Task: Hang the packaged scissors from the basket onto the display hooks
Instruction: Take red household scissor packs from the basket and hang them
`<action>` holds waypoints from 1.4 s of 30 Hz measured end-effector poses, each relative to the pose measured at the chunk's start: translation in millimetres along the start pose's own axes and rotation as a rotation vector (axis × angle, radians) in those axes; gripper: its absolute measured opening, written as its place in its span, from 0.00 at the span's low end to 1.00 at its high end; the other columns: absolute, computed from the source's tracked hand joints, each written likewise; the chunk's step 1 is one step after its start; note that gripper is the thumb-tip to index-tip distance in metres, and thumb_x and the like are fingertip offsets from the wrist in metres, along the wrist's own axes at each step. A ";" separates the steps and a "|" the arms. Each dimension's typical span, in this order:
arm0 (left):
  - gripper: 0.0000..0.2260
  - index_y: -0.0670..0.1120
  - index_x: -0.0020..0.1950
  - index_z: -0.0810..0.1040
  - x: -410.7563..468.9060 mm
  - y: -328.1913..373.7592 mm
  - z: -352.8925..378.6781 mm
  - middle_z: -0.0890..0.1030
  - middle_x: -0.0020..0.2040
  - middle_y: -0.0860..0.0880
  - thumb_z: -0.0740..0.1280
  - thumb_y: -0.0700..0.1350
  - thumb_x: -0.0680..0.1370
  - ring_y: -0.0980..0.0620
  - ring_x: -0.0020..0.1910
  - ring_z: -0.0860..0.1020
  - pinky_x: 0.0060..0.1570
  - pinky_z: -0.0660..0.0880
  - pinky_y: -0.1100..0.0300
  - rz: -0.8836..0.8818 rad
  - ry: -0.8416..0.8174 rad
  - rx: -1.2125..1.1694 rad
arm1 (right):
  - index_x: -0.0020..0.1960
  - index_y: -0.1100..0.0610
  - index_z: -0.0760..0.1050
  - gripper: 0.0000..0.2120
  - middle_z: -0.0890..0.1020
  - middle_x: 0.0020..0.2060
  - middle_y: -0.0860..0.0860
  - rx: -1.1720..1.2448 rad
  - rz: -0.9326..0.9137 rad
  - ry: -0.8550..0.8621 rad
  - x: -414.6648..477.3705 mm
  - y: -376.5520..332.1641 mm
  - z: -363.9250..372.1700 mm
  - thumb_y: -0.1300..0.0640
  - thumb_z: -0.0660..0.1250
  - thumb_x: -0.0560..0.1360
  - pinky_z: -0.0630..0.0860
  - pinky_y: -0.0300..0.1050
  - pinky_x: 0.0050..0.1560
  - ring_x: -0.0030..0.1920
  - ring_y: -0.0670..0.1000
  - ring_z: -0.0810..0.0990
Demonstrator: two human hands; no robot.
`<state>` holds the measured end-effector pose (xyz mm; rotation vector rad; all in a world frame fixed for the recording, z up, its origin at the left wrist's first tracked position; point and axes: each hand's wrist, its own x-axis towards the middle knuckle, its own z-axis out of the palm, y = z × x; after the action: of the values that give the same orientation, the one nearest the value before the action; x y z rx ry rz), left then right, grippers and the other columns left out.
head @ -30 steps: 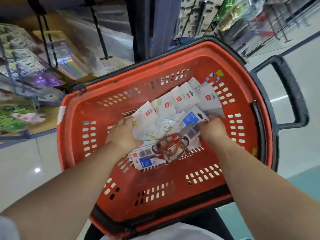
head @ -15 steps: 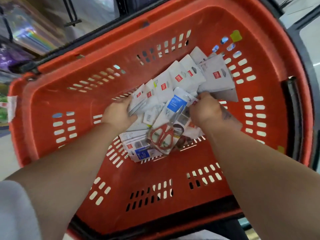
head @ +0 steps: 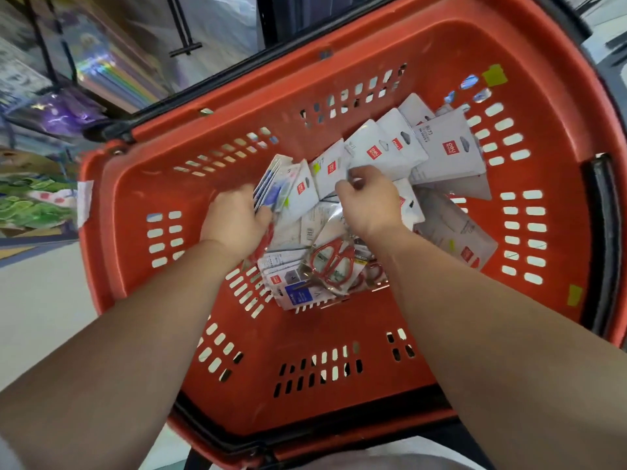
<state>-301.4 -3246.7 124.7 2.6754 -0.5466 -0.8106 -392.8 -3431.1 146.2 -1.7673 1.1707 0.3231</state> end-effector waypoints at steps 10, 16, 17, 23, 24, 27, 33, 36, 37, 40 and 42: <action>0.09 0.38 0.54 0.79 -20.0 -3.8 14.9 0.85 0.52 0.38 0.66 0.45 0.83 0.38 0.49 0.83 0.50 0.82 0.45 -0.227 0.067 -0.191 | 0.60 0.53 0.81 0.16 0.86 0.57 0.52 0.000 0.047 -0.183 26.4 9.6 46.0 0.50 0.75 0.75 0.83 0.53 0.59 0.55 0.55 0.86; 0.12 0.36 0.55 0.78 -28.9 -6.7 8.9 0.84 0.54 0.36 0.66 0.45 0.83 0.36 0.49 0.83 0.47 0.81 0.46 -0.191 0.067 -0.108 | 0.62 0.58 0.79 0.12 0.86 0.57 0.54 -0.198 -0.038 -0.142 26.7 0.2 53.0 0.61 0.68 0.78 0.75 0.43 0.46 0.57 0.57 0.83; 0.12 0.36 0.55 0.79 -32.2 -7.0 6.1 0.84 0.53 0.36 0.66 0.45 0.83 0.36 0.49 0.83 0.47 0.81 0.45 -0.170 0.077 -0.103 | 0.61 0.59 0.79 0.13 0.85 0.55 0.55 -0.180 -0.047 -0.140 22.7 -2.0 48.5 0.62 0.67 0.78 0.78 0.46 0.47 0.55 0.58 0.83; 0.12 0.37 0.55 0.78 -66.8 6.3 -18.9 0.84 0.51 0.38 0.68 0.47 0.82 0.39 0.46 0.83 0.46 0.81 0.45 -0.178 0.181 -0.228 | 0.65 0.55 0.70 0.16 0.81 0.44 0.52 -0.093 -0.115 -0.248 -22.2 -28.0 -16.1 0.62 0.65 0.78 0.79 0.47 0.39 0.43 0.54 0.81; 0.12 0.37 0.55 0.78 -75.1 9.8 -23.4 0.84 0.52 0.40 0.68 0.46 0.82 0.41 0.47 0.83 0.46 0.81 0.47 -0.193 0.199 -0.282 | 0.70 0.52 0.66 0.21 0.79 0.43 0.52 -0.104 -0.135 -0.273 -33.0 -34.9 -28.8 0.62 0.64 0.79 0.76 0.44 0.35 0.38 0.52 0.80; 0.10 0.39 0.57 0.78 -98.6 22.2 -35.4 0.85 0.52 0.44 0.69 0.45 0.82 0.43 0.48 0.83 0.48 0.80 0.47 -0.157 0.209 -0.392 | 0.82 0.44 0.53 0.36 0.77 0.41 0.52 -0.130 -0.129 -0.389 -60.9 -52.3 -58.9 0.64 0.62 0.80 0.75 0.40 0.26 0.31 0.50 0.76; 0.11 0.52 0.60 0.77 -119.2 46.5 -33.0 0.83 0.50 0.55 0.68 0.39 0.81 0.54 0.47 0.82 0.48 0.76 0.59 -0.159 -0.018 -0.651 | 0.52 0.58 0.73 0.04 0.83 0.33 0.58 -0.098 0.084 -0.571 -84.1 -61.1 -81.9 0.64 0.61 0.79 0.81 0.43 0.34 0.30 0.54 0.83; 0.10 0.52 0.57 0.77 -119.9 52.4 -26.6 0.85 0.51 0.50 0.67 0.38 0.82 0.42 0.53 0.83 0.50 0.78 0.52 -0.209 -0.050 -0.696 | 0.51 0.64 0.76 0.10 0.87 0.45 0.66 -0.094 0.170 -0.637 -79.0 -52.6 -86.1 0.60 0.59 0.80 0.85 0.48 0.48 0.46 0.61 0.88; 0.09 0.52 0.57 0.77 -119.5 52.9 -25.4 0.85 0.51 0.50 0.66 0.38 0.82 0.42 0.53 0.84 0.49 0.78 0.52 -0.231 -0.047 -0.710 | 0.55 0.67 0.77 0.12 0.86 0.49 0.67 -0.091 0.174 -0.658 -76.0 -49.4 -87.9 0.62 0.58 0.81 0.85 0.48 0.49 0.49 0.61 0.87; 0.08 0.52 0.59 0.78 -115.3 44.9 -22.4 0.85 0.54 0.51 0.66 0.40 0.82 0.45 0.53 0.84 0.53 0.80 0.50 -0.310 -0.027 -0.723 | 0.59 0.71 0.78 0.09 0.86 0.53 0.66 -0.143 0.105 -0.670 -64.0 -40.7 -90.5 0.69 0.65 0.80 0.85 0.43 0.50 0.50 0.56 0.87; 0.10 0.50 0.63 0.78 -111.7 35.6 -19.6 0.84 0.56 0.52 0.66 0.41 0.82 0.48 0.53 0.84 0.54 0.80 0.52 -0.340 0.006 -0.692 | 0.55 0.70 0.80 0.09 0.86 0.51 0.67 -0.173 0.063 -0.616 -53.8 -36.1 -89.2 0.70 0.73 0.75 0.85 0.44 0.51 0.51 0.58 0.88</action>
<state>-385.6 -3226.4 206.1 2.1324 0.1855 -0.8752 -414.2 -3470.7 246.8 -1.6036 0.7658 0.9539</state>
